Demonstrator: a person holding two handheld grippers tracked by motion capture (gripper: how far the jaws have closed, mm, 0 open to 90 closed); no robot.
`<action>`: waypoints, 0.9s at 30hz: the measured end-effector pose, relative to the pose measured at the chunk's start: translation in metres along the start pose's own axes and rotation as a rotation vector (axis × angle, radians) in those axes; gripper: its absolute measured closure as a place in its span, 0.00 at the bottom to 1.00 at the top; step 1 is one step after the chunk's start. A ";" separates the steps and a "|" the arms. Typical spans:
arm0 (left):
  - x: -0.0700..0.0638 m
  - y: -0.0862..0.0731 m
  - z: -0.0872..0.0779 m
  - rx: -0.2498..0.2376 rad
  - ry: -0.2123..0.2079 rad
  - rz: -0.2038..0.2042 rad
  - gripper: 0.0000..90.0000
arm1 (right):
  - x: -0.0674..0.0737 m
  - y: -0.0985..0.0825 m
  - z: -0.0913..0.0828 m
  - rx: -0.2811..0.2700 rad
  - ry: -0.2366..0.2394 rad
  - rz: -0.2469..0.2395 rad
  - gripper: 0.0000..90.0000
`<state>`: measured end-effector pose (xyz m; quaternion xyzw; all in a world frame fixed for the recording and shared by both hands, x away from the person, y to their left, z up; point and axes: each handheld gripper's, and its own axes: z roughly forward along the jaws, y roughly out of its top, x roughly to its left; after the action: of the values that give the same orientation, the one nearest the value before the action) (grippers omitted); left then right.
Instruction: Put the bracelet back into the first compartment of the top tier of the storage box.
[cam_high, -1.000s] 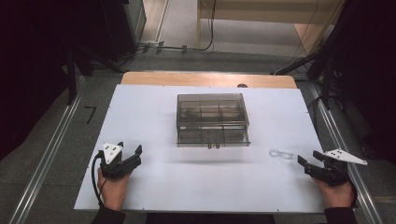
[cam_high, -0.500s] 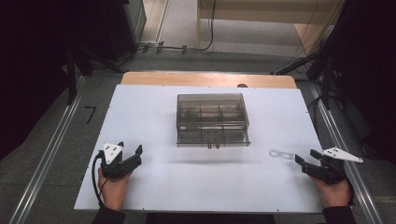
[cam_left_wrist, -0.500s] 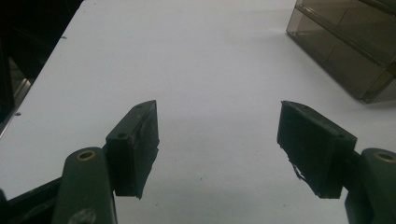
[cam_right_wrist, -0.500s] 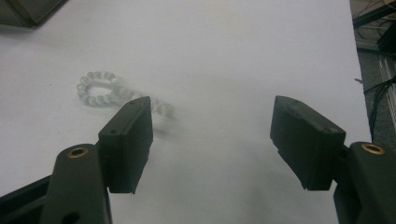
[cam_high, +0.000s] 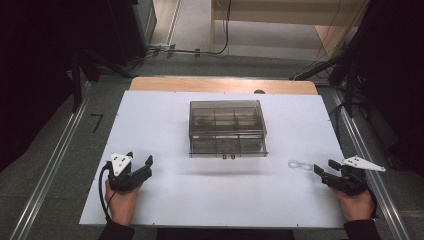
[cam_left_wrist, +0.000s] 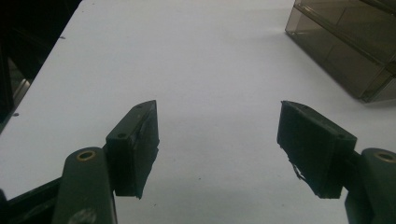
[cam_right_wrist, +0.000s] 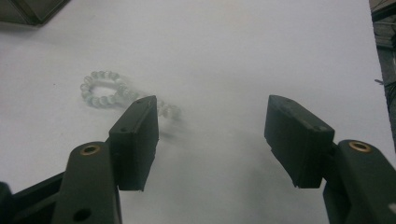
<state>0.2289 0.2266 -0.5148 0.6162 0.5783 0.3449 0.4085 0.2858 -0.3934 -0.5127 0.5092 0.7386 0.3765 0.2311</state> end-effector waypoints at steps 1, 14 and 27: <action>0.000 0.000 0.000 0.002 0.000 0.001 0.33 | 0.000 0.000 0.000 0.003 0.001 0.000 0.38; 0.000 0.000 0.000 -0.001 -0.001 -0.001 0.33 | 0.005 0.000 0.002 0.002 0.025 -0.039 0.48; -0.001 0.000 0.001 0.000 -0.001 0.000 0.33 | 0.010 0.004 0.011 0.043 0.021 -0.099 0.57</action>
<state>0.2297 0.2260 -0.5153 0.6163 0.5782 0.3444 0.4089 0.2928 -0.3801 -0.5160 0.4728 0.7732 0.3542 0.2307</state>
